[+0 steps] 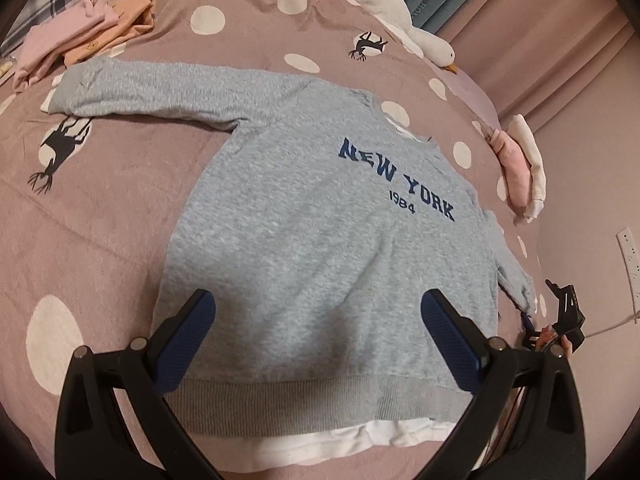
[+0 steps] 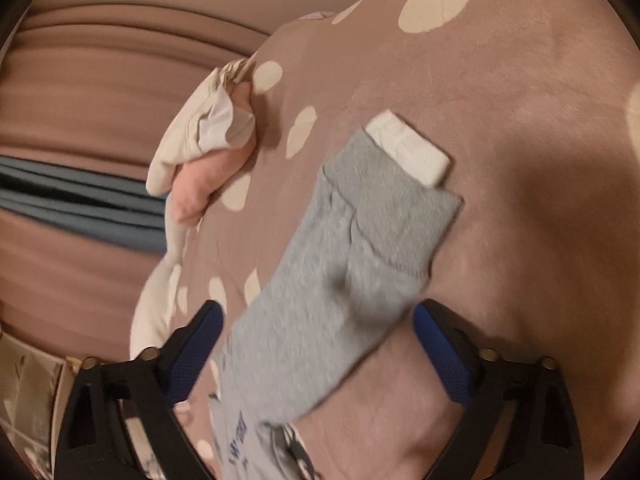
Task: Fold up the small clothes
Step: 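Reach the right tool to a sweatshirt sleeve cuff and grasp it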
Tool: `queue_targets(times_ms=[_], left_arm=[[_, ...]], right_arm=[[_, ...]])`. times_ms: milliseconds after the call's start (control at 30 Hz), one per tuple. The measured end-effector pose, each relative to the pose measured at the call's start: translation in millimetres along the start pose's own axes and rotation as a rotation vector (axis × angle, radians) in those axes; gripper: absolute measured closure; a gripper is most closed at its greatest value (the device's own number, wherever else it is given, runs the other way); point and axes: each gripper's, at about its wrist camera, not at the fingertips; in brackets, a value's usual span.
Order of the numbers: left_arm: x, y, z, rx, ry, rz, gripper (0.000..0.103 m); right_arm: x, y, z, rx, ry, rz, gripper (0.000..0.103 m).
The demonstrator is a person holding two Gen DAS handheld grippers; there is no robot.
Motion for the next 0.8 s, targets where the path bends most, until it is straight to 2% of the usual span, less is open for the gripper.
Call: queue_targets(times_ms=[67,167,233,267,333,400,567,633,700,800], left_arm=[[0,1,-1,0.005,-0.002,0.001,0.000],[0,1,-3,0.007,0.012,0.008,0.000],[0,4,-3,0.007,0.019,0.018,0.000],[0,5,-2,0.008,0.020,0.020,0.000],[-1,8,0,0.013,0.017,0.023,0.000],[-3,10,1,0.015,0.019,0.027,0.000],[-6,15,1,0.017,0.027,0.033,0.000],[-6,15,0,0.016,0.032,0.033,0.000],[-7,14,-2,0.015,0.038,0.032,0.000],[-8,13,-4,0.020,0.043,0.028,0.000]], right_arm=[[5,-4,-2,0.007,-0.011,-0.025,0.012],[10,-6,-5,-0.010,-0.028,-0.024,0.025],[12,-8,-6,-0.036,-0.030,-0.017,0.043],[11,-10,-6,-0.042,-0.033,-0.023,0.048],[12,-19,-4,-0.042,-0.048,-0.063,0.068],[12,-25,-4,-0.046,-0.053,-0.093,0.081],[9,-25,1,-0.053,-0.052,-0.115,0.083],[10,-30,5,-0.037,-0.064,-0.164,0.074],[12,-34,7,-0.020,-0.081,-0.195,0.073],[17,-36,8,-0.039,-0.110,-0.199,0.073]])
Point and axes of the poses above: each gripper's, at about its wrist camera, not at the fingertips, and z roughly against the way its jaws point, y to its left, x to its top, and after that the axes turned 11 degrees about x, right-handed
